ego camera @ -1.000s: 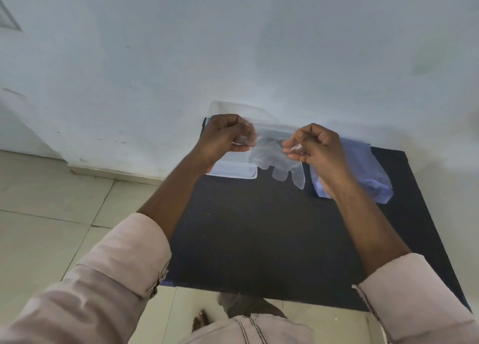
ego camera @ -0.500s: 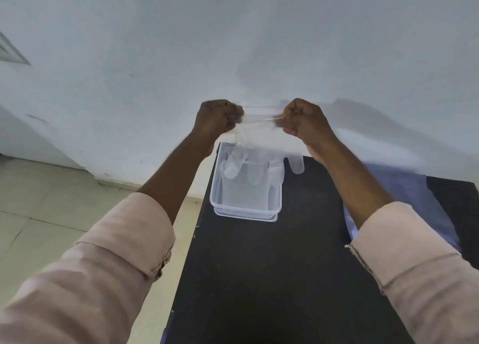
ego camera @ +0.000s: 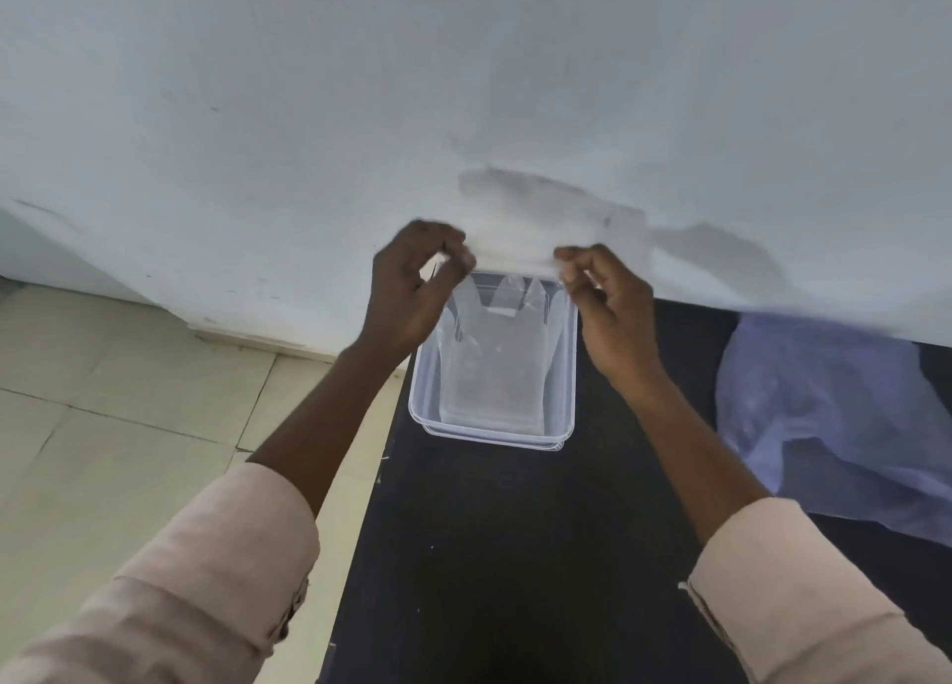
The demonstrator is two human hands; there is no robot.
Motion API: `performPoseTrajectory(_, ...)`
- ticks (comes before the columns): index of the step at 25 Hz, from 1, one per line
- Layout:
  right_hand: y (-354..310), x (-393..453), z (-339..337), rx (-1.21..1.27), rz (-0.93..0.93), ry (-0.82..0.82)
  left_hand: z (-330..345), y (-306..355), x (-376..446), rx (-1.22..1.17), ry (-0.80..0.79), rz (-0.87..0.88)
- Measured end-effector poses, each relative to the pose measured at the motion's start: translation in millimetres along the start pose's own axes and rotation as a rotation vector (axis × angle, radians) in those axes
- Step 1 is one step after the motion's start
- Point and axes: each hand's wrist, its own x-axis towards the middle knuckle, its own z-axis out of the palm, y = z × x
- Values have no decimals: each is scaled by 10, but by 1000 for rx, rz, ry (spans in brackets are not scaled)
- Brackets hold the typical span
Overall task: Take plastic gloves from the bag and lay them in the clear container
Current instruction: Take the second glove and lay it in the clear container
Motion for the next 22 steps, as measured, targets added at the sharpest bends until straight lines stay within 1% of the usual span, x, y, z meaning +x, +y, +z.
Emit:
performPoseTrajectory(3,347,-163,96,-187,6,-151,85,-419,-252,474,-173,18)
performPoseTrajectory(5,502,-282,142,-339,-34,-282,116,-612,-398,678,-301,30)
performPoseTrajectory(7,605,-392,179,-505,-81,-377,115,-742,-509,747,-376,17)
performPoseTrajectory(11,696,-432,231,-736,-79,-398,102,-903,-600,798,-415,58)
performPoseTrajectory(16,656,-417,248,-1001,-69,-532,117,-877,-575,917,-480,53)
performPoseTrajectory(19,641,-416,238,-1047,-63,-634,109,-874,-567,990,-554,45)
performPoseTrajectory(22,645,-368,159,-1039,-50,-785,51,-887,-520,1062,-666,70)
